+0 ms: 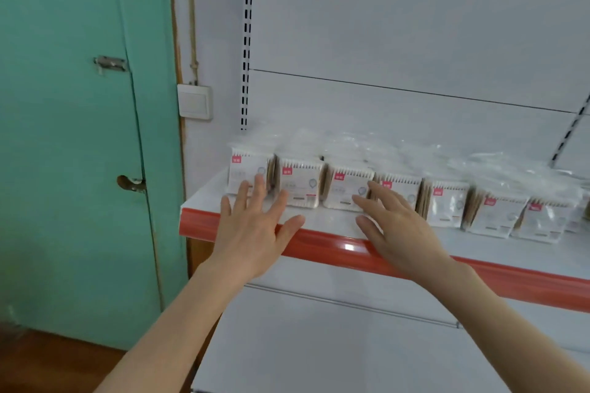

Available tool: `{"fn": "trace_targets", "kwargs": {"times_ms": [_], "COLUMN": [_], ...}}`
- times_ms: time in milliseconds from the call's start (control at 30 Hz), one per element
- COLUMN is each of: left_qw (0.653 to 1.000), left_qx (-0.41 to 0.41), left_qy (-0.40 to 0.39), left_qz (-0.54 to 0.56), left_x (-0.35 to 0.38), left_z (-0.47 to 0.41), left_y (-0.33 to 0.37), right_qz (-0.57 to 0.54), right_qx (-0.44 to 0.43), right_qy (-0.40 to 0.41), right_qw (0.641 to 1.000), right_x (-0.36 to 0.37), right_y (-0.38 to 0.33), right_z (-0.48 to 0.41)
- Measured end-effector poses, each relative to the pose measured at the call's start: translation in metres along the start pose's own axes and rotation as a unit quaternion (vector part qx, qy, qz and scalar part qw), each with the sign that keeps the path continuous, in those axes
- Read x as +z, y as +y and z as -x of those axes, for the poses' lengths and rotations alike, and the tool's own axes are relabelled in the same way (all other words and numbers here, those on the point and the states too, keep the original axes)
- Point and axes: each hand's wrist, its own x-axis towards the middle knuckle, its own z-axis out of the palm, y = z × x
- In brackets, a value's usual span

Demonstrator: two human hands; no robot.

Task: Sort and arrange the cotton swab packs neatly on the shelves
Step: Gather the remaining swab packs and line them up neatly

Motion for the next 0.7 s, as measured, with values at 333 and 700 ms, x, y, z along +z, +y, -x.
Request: {"fn": "trace_targets", "kwargs": {"times_ms": [333, 700], "left_qw": [1.0, 0.998], "left_qx": [0.009, 0.042], "left_qy": [-0.025, 0.018], "left_qz": [0.009, 0.037], "left_x": [0.002, 0.005], "left_z": [-0.02, -0.018], "left_y": [-0.011, -0.021], "right_qz": [0.108, 0.166], "right_qx": [0.018, -0.016], "right_qy": [-0.003, 0.081], "right_qw": [0.994, 0.983], "right_x": [0.005, 0.025], "right_y": [-0.018, -0.017], "right_z": [-0.027, -0.045]}}
